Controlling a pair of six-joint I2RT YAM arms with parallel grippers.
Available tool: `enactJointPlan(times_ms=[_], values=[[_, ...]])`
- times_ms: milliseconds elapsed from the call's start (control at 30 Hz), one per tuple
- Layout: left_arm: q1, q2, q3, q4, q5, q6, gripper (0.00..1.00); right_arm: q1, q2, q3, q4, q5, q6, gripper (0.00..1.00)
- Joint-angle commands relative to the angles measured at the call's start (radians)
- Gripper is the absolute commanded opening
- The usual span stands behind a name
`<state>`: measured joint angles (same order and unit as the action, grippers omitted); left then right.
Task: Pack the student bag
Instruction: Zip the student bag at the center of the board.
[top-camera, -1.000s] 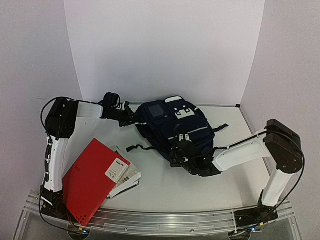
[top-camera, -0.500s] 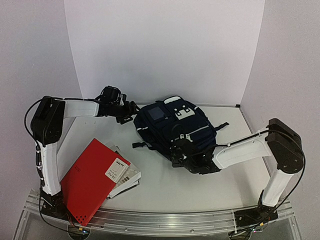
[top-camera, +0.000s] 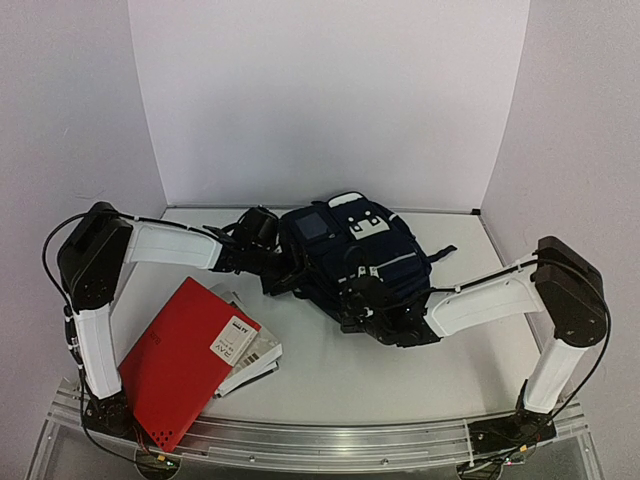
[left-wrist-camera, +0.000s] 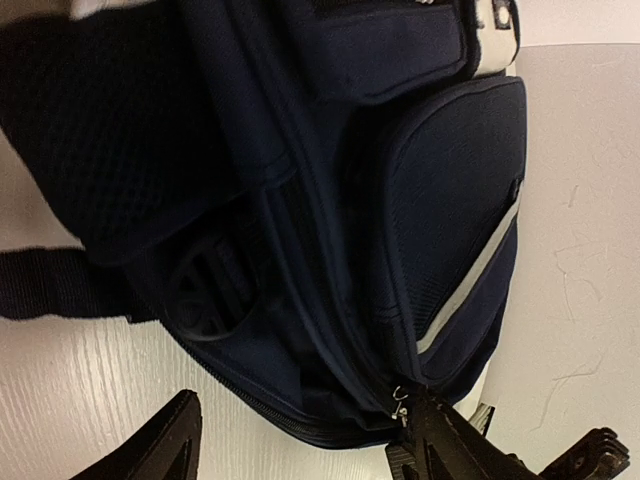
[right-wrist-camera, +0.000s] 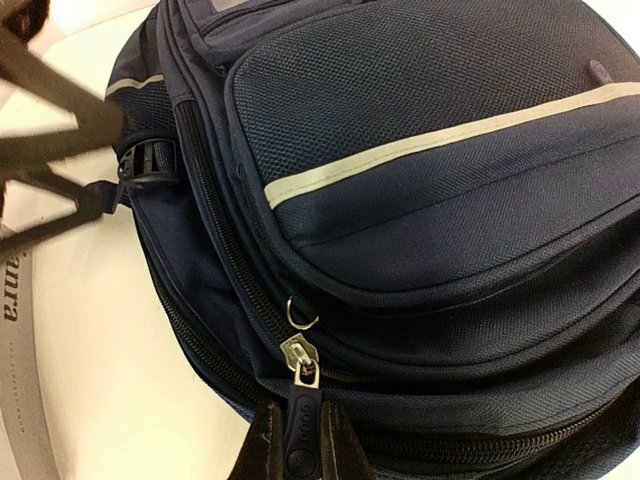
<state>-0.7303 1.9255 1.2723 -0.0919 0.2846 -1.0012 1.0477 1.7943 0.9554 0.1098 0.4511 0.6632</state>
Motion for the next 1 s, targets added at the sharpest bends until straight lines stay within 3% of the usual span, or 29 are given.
enactJointPlan(times_ms=[0, 200, 433, 767, 967], values=[[-0.027, 0.006, -0.034, 0.045, -0.022, -0.111, 0.7, 0.005, -0.019, 0.032, 0.058, -0.017, 0.02, 0.0], [-0.047, 0.07, -0.034, 0.089, 0.008, -0.135, 0.65, 0.005, -0.024, 0.026, 0.062, -0.006, 0.013, 0.0], [-0.049, 0.139, 0.022, 0.123, -0.006, -0.119, 0.5, 0.005, -0.061, 0.012, 0.062, 0.006, -0.005, 0.0], [-0.004, 0.1, 0.054, 0.098, -0.067, -0.056, 0.02, 0.005, -0.113, -0.003, 0.017, 0.029, -0.006, 0.0], [0.12, -0.005, 0.037, 0.099, -0.056, 0.008, 0.0, 0.005, -0.147, -0.029, -0.038, 0.046, -0.022, 0.0]])
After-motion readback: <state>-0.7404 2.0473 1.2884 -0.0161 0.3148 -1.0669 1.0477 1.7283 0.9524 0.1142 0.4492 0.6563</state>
